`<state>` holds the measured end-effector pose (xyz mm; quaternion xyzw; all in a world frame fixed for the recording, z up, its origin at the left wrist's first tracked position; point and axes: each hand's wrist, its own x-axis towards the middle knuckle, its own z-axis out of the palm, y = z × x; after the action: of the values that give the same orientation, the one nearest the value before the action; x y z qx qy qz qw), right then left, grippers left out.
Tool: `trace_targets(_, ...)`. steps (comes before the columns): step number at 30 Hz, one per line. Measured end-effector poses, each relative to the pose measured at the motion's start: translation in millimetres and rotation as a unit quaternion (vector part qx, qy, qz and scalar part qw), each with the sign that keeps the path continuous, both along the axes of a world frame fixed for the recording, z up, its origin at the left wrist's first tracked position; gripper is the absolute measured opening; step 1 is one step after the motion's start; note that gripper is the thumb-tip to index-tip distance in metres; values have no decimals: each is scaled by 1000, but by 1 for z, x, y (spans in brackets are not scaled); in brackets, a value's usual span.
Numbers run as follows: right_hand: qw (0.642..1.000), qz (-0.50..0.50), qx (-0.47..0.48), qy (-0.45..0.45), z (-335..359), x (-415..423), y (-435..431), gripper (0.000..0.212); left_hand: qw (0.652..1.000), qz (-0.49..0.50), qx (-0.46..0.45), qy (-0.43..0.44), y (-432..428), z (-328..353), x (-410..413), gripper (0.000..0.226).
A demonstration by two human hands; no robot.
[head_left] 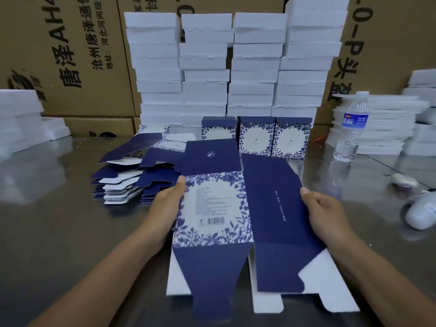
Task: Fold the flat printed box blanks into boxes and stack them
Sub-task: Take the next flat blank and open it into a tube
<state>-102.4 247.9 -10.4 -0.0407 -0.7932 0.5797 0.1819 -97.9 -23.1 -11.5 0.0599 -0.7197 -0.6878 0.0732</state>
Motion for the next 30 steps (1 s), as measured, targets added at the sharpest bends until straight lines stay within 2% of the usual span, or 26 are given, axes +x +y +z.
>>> trace_targets(3,1000,-8,-22,0,-3,-1,0,52,999,-25,-2,26,2,-3,0,45)
trace_targets(6,998,17,-53,-2,-5,1,-3,51,999,3,1,48,1,0,2,35)
trace_targets(8,997,42,-66,-5,-4,3,-7,48,998,8,9,55,-3,-1,1,38)
trace_targets(12,995,92,-38,-8,-3,6,-12,52,998,21,26,54,-6,1,1,38)
trace_targets(17,998,44,-44,-5,-1,3,-7,47,998,-10,55,24,-3,3,0,36)
trace_targets(22,998,15,-66,5,-3,0,1,51,999,-31,2,41,2,0,2,38)
trace_targets(28,988,81,-126,-25,-5,2,-3,38,996,-16,58,61,-3,3,1,36)
trace_targets(30,989,96,-105,-28,-5,2,-4,38,996,-5,67,58,-5,4,2,34)
